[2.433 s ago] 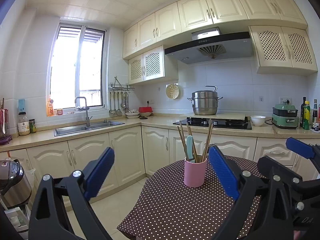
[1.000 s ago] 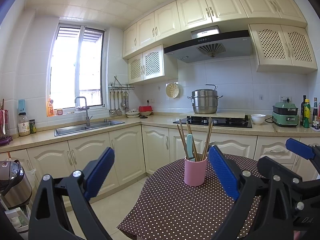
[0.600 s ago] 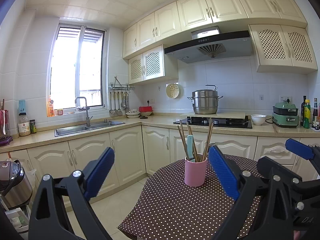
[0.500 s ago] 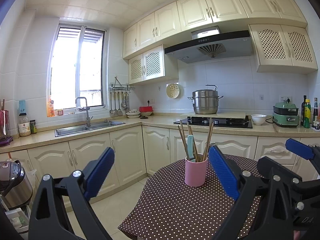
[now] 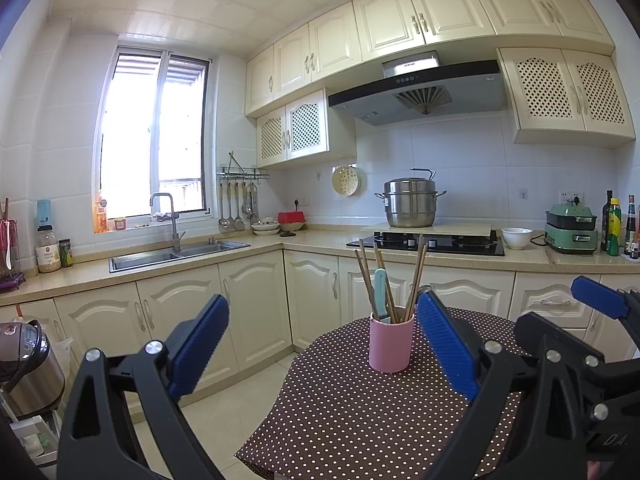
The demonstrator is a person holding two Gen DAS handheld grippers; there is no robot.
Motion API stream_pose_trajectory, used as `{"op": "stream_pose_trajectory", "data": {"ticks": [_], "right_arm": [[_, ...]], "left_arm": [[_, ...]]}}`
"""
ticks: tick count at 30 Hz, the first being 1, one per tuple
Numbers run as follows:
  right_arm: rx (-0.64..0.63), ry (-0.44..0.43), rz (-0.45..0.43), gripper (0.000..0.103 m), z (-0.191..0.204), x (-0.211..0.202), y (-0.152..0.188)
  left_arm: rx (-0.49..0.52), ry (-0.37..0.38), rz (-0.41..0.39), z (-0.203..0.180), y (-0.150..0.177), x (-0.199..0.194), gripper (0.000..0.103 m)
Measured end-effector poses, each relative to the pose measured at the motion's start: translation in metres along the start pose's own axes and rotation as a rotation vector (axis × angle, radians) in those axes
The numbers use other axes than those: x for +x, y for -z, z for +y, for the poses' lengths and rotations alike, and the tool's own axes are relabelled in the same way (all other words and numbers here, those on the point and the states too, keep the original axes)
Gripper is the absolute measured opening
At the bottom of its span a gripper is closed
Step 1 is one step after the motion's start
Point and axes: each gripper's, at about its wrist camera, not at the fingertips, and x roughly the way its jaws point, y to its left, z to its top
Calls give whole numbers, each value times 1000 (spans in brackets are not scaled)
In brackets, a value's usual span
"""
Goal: Organize utensils
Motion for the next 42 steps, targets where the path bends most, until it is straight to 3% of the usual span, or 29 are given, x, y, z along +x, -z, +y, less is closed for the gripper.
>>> {"op": "stream_pose_trajectory", "data": {"ticks": [21,42], "right_arm": [[-7,-3,-9,95,2,4,-1],[57,6,74,96,-25,74,12]], "left_arm": [[11,-7,-12,1,-1,9,93],[35,-17,98,-16,15,94,93]]}}
